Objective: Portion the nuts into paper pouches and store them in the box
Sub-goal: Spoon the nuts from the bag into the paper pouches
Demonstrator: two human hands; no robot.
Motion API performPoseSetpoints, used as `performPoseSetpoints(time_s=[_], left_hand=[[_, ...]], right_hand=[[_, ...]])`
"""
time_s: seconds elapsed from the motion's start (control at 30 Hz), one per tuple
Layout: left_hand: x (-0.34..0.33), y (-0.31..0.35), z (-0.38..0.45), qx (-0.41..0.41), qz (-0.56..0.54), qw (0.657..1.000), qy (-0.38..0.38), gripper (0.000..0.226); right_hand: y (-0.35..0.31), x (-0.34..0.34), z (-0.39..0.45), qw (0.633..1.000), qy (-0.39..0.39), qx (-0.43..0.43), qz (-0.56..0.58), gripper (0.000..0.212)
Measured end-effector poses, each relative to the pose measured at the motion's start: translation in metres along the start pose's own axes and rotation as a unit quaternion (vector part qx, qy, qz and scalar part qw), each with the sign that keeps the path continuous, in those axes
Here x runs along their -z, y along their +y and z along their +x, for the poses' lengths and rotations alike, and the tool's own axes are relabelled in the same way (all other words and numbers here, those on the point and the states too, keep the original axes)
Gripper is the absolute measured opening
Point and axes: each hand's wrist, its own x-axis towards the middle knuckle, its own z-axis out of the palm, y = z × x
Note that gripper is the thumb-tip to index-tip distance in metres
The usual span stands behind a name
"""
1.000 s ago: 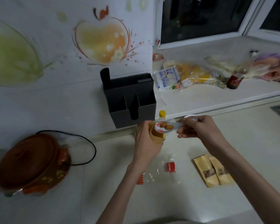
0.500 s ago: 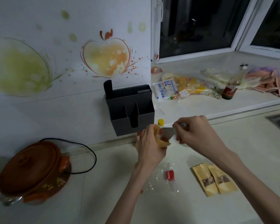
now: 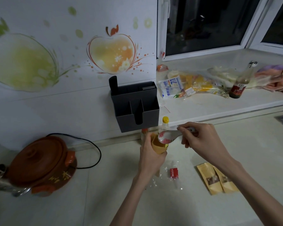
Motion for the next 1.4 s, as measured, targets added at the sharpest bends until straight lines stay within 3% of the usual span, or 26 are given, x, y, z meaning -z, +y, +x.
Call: performPoseSetpoints(time_s=[0.33, 0.7, 0.9, 1.1, 1.33, 1.4], left_hand=[[0.022, -0.018, -0.012, 0.068, -0.054, 0.996, 0.031, 0.048], [0.041, -0.017, -0.015, 0.082, -0.063, 0.994, 0.037, 0.047], [0.053, -0.016, -0.014, 0.082, -0.07, 0.993, 0.051, 0.047], [0.058, -0.013, -0.012, 0.075, -0.073, 0.993, 0.057, 0.045], [0.058, -0.015, -0.013, 0.072, -0.067, 0.994, 0.05, 0.043], [0.058, -0.016, -0.013, 0.077, -0.064, 0.994, 0.047, 0.045]], right_hand=[[0.004, -0.032, 0.038, 1.0, 0.007, 0.013, 0.003, 0.01], [-0.019, -0.065, 0.14, 0.983, -0.003, 0.149, -0.103, 0.018], [-0.021, -0.086, 0.172, 0.962, -0.069, 0.184, -0.19, 0.021], [-0.021, -0.105, 0.183, 0.936, -0.123, 0.196, -0.265, 0.018], [-0.016, -0.119, 0.185, 0.953, -0.138, 0.159, -0.217, 0.032], [-0.013, -0.123, 0.185, 0.951, -0.139, 0.154, -0.229, 0.026]])
